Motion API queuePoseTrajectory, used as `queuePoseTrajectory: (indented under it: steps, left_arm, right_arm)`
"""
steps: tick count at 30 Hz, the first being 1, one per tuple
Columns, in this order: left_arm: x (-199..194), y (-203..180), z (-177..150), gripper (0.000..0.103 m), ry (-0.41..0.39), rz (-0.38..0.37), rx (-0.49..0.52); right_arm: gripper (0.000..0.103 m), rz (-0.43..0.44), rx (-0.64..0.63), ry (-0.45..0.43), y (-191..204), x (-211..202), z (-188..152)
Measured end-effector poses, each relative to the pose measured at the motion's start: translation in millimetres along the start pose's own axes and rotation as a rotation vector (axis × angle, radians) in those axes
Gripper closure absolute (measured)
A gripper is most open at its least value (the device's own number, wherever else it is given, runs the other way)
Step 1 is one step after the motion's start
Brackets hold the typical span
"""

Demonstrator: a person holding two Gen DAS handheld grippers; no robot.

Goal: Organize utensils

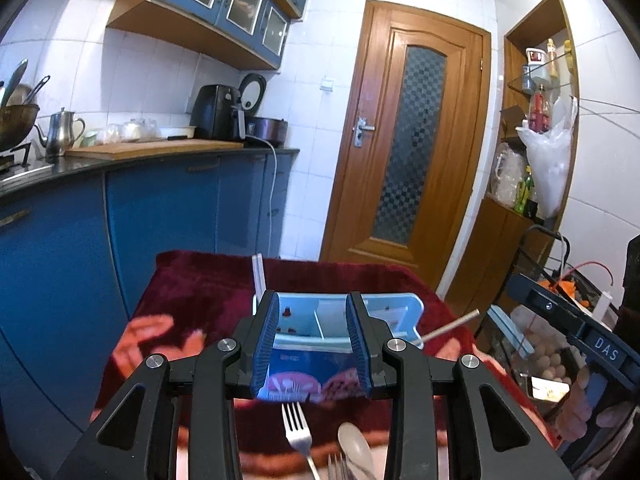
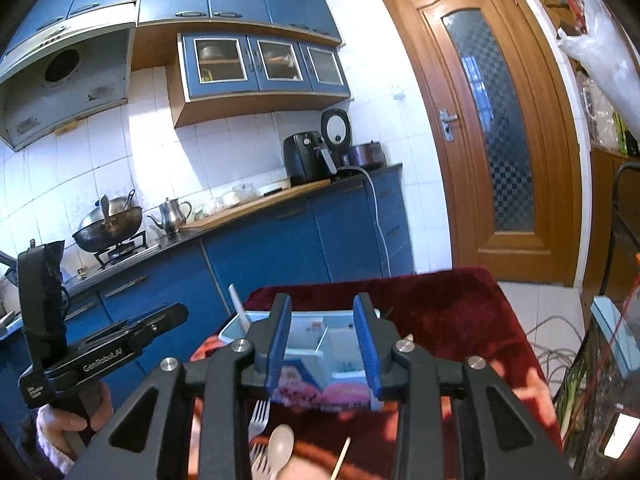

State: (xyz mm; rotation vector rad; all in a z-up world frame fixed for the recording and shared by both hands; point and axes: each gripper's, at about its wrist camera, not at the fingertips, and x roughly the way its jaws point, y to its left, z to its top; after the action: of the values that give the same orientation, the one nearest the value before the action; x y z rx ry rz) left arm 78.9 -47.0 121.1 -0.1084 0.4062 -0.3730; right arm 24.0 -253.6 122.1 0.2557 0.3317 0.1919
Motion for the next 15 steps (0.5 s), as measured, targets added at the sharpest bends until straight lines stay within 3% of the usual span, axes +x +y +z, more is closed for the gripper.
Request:
queuePoseTrajectory:
  steps: [15]
  left_arm:
    - [-36, 17, -38, 0.068, 0.125, 0.034, -0.043]
  right_arm:
    - [0.068, -0.016, -0.010, 0.274, 18, -21, -58]
